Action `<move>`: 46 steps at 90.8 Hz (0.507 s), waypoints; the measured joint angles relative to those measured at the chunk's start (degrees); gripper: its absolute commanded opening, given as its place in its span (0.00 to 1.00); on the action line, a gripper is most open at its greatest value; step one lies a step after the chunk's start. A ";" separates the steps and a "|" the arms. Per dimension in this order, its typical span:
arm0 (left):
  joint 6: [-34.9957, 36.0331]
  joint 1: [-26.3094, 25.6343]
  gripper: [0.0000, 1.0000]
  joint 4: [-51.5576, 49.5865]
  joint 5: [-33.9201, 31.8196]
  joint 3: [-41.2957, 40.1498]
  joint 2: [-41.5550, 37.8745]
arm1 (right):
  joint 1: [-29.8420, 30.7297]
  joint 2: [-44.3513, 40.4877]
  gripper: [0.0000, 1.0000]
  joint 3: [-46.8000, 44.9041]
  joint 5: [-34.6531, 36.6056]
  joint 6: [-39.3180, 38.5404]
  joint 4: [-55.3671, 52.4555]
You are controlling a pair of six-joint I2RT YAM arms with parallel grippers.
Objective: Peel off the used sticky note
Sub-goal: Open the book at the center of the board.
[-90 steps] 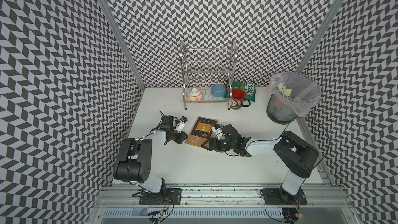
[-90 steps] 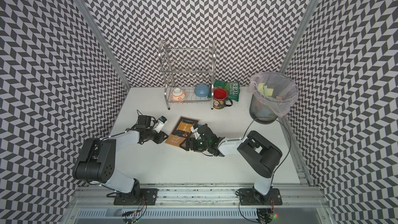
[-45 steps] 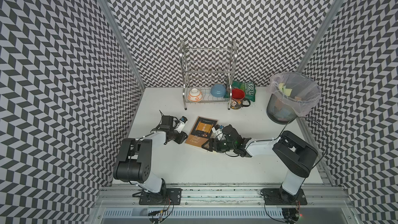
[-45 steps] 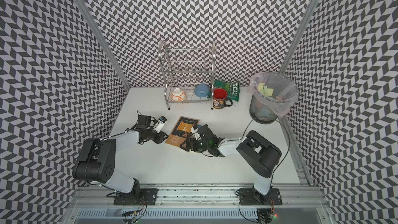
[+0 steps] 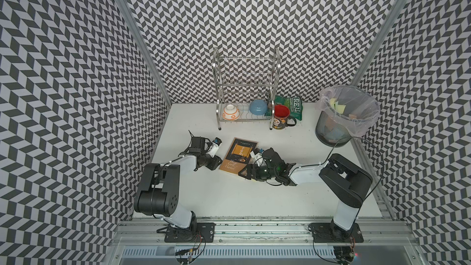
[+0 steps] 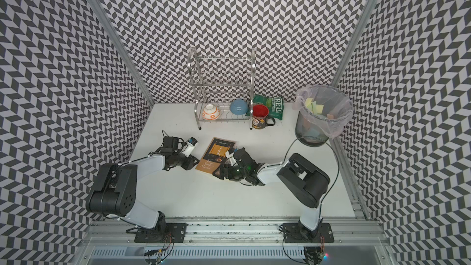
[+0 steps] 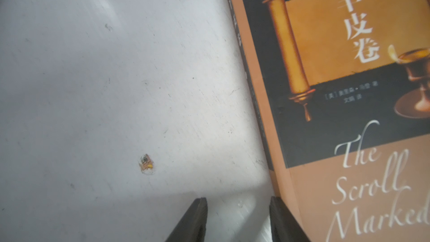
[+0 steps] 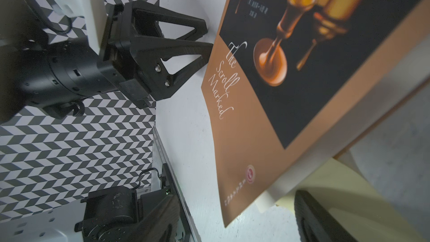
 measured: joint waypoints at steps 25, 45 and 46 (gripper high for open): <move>0.00 0.00 0.47 0.00 0.00 0.00 0.00 | 0.00 0.00 0.81 1.70 -0.61 0.17 -0.09; 0.00 0.00 0.47 0.00 0.04 0.00 0.00 | 0.00 0.02 0.81 2.58 -0.68 0.13 -0.11; 0.02 0.00 0.47 0.00 0.04 0.00 0.00 | 0.00 0.02 0.81 2.58 -0.68 0.15 -0.11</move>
